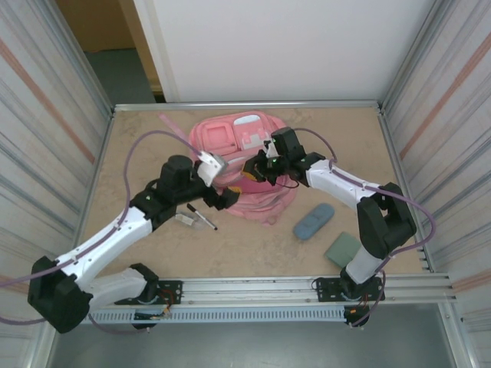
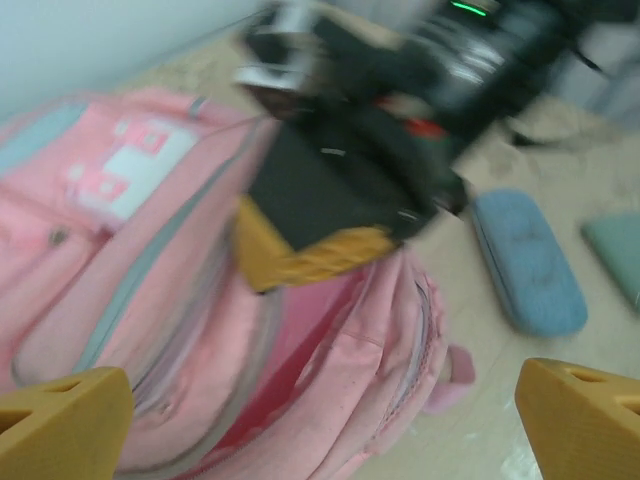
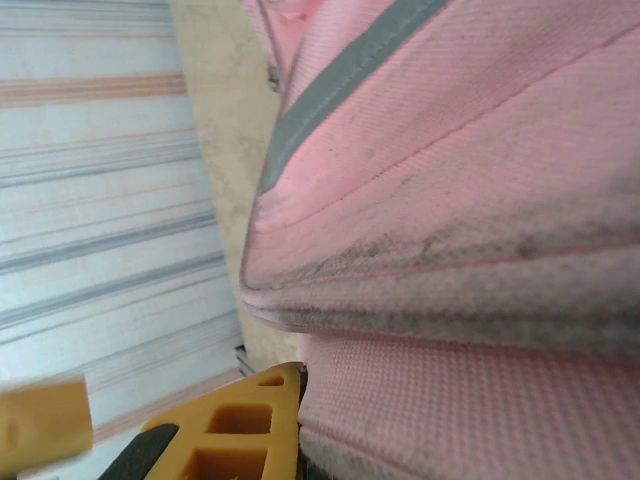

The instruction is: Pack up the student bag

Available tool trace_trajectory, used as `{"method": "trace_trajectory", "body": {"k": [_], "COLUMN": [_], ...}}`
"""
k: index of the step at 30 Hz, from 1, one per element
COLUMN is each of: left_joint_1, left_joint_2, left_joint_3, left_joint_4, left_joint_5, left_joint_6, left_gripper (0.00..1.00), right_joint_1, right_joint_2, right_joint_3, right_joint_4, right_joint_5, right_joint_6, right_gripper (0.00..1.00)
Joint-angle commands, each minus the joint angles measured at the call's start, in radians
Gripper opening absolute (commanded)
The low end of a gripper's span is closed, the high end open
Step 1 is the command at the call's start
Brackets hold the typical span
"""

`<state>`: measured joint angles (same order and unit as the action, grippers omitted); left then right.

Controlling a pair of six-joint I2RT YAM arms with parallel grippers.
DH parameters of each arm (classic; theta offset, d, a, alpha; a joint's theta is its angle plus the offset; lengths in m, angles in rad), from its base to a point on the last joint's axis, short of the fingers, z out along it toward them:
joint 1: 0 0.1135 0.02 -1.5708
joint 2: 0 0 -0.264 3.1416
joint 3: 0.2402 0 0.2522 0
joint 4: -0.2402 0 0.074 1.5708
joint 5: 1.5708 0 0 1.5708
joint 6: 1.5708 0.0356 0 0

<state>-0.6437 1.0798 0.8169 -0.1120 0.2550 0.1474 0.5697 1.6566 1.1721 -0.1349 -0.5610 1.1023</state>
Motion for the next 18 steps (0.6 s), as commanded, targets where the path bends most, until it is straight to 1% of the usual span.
{"method": "trace_trajectory", "body": {"k": [1, 4, 6, 7, 9, 14, 15, 16, 17, 18], "left_joint_1": [-0.037, -0.033, -0.032, -0.026, -0.011, 0.002, 0.005, 0.011, 0.021, 0.029], "left_joint_2": [0.006, 0.093, 0.154, 0.182, 0.233, 0.36, 0.386, 0.412, 0.436, 0.457], "left_joint_3": [-0.03, -0.05, -0.065, -0.067, -0.069, -0.003, 0.005, 0.012, 0.019, 0.031], "left_joint_4": [0.014, 0.131, 0.254, 0.307, 0.409, 0.431, 0.45, 0.475, 0.504, 0.525], "left_joint_5": [-0.187, -0.305, -0.41, -0.438, -0.455, -0.39, -0.392, -0.401, -0.414, -0.43], "left_joint_6": [0.379, 0.508, 0.535, 0.535, 0.544, 0.637, 0.654, 0.653, 0.643, 0.627], "left_gripper": [0.99, 0.99, 0.99, 0.99, 0.99, 0.99, 0.99, 0.96, 0.85, 0.75], "right_joint_1": [-0.011, -0.024, -0.032, -0.034, -0.037, -0.033, -0.031, -0.03, -0.031, -0.035], "right_joint_2": [-0.019, -0.031, -0.036, -0.039, -0.038, -0.048, -0.048, -0.051, -0.063, -0.087], "right_joint_3": [0.05, 0.043, 0.045, 0.049, 0.066, 0.059, 0.054, 0.047, 0.032, 0.001], "right_joint_4": [0.027, 0.034, 0.045, 0.047, 0.033, 0.02, 0.021, 0.02, 0.009, -0.002], "right_joint_5": [-0.021, -0.033, -0.054, -0.064, -0.081, -0.076, -0.08, -0.083, -0.073, -0.043], "right_joint_6": [-0.037, -0.015, 0.004, 0.011, 0.013, 0.023, 0.026, 0.027, 0.027, 0.023], "right_gripper": [0.11, 0.13, 0.13, 0.13, 0.13, 0.14, 0.14, 0.15, 0.16, 0.2]}}
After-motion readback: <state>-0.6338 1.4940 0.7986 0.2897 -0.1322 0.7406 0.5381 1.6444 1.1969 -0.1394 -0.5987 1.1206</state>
